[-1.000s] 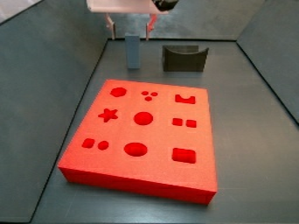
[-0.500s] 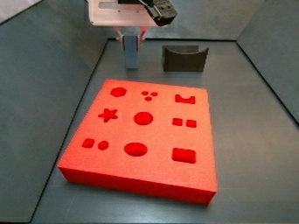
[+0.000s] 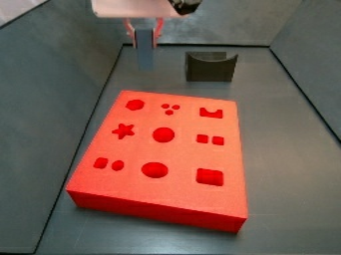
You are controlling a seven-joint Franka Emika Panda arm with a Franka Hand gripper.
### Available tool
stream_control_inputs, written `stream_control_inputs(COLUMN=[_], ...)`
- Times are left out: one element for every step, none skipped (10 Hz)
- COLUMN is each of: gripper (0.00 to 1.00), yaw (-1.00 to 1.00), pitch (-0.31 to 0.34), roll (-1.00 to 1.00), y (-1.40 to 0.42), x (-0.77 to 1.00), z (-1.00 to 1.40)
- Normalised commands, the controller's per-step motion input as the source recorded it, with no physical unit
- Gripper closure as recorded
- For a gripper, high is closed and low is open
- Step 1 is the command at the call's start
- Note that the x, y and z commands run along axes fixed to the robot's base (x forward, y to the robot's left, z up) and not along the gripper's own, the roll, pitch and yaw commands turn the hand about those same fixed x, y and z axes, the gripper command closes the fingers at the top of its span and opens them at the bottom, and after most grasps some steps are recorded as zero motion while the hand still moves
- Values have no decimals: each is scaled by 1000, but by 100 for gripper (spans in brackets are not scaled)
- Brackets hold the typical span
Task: Pick up the arch object. Move up. Place the arch object on the fixture. Regrasp the arch object. Rotate the arch object. Move to above the board. Insert the arch object.
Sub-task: Move to above the board.
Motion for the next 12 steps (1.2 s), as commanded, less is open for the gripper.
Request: stream_control_inputs(gripper=[100,100,100,100,100,100,100,100,100,100,100,100], yaw=[61,51,42,27,20,13,4,-2,-9,-13,-15,-18], pitch=[41,32,24,17,8,7,9,12,15,23,33,39], roll=[-45,-58,-67,-75,-87,-91,-102,-111,-111,-117,-117,-109], y=[-221,-210,-200,-185,-169,-160,-143,-130,-116,-105,-92,-80], x=[-110,-108,-106,-104,-101,-100,-97,-93,-87,-78,-72,-63], z=[1000,1000,1000,1000,1000,1000,1000,1000,1000,1000,1000,1000])
